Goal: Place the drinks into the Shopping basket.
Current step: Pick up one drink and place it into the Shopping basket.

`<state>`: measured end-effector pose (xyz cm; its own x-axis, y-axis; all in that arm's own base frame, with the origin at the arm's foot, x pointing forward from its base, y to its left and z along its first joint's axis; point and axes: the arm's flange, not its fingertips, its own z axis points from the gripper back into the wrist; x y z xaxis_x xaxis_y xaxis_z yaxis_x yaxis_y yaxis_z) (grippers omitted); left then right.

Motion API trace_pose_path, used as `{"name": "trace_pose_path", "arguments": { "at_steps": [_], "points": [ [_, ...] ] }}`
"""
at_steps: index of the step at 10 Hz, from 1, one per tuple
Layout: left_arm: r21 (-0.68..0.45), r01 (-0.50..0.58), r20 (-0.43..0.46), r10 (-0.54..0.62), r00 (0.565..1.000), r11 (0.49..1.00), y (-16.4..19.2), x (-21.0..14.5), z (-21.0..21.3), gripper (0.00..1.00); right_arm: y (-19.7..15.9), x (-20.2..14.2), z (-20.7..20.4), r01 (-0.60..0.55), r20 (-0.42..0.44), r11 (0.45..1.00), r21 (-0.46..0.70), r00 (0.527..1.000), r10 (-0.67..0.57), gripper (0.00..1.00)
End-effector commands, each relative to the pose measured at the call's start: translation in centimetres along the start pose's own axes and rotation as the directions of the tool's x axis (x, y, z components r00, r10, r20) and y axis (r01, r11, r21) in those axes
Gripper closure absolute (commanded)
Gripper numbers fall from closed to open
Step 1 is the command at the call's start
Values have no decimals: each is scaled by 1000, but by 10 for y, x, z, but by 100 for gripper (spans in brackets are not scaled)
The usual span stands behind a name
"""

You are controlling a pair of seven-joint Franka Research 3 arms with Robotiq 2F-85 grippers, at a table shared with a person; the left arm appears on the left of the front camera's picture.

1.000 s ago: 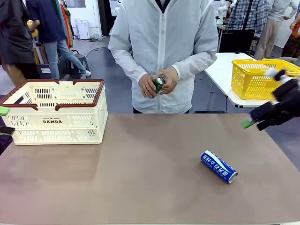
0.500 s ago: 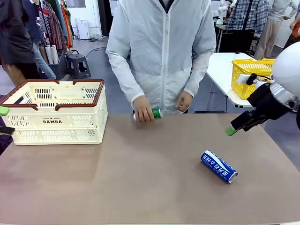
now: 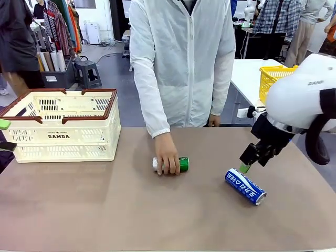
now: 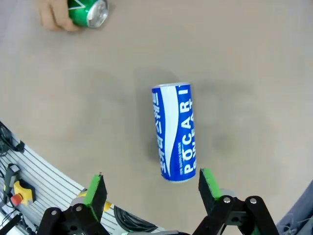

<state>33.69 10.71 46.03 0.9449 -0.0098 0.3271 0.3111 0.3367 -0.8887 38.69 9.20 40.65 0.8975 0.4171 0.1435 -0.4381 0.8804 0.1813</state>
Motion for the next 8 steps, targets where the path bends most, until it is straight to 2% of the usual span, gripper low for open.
{"name": "trace_pose_path", "arguments": {
  "at_steps": [1, 3, 5, 7, 8],
  "points": [
    [-1, -6, -8, 6, 1000, 1000, -3, -1, 4, 0, -35, -1, 23, 8, 73, 1000, 26, 997, -9, 0],
    [-1, -6, -8, 6, 1000, 1000, -3, -1, 4, 0, -87, -40, 49, 14, 101, 998, 64, 995, -20, 0],
    [-1, -6, -8, 6, 1000, 1000, -3, -1, 4, 0, -119, -64, 50, 71, 120, 993, 91, 989, -82, 0],
    [-1, -6, -8, 6, 1000, 1000, -3, -1, 4, 0, -132, -65, 45, 120, 163, 985, 121, 977, -139, 0],
    [-1, -6, -8, 6, 1000, 1000, -3, -1, 4, 0, -125, -55, 42, 86, 177, 990, 109, 979, -104, 0]
  ]
}}
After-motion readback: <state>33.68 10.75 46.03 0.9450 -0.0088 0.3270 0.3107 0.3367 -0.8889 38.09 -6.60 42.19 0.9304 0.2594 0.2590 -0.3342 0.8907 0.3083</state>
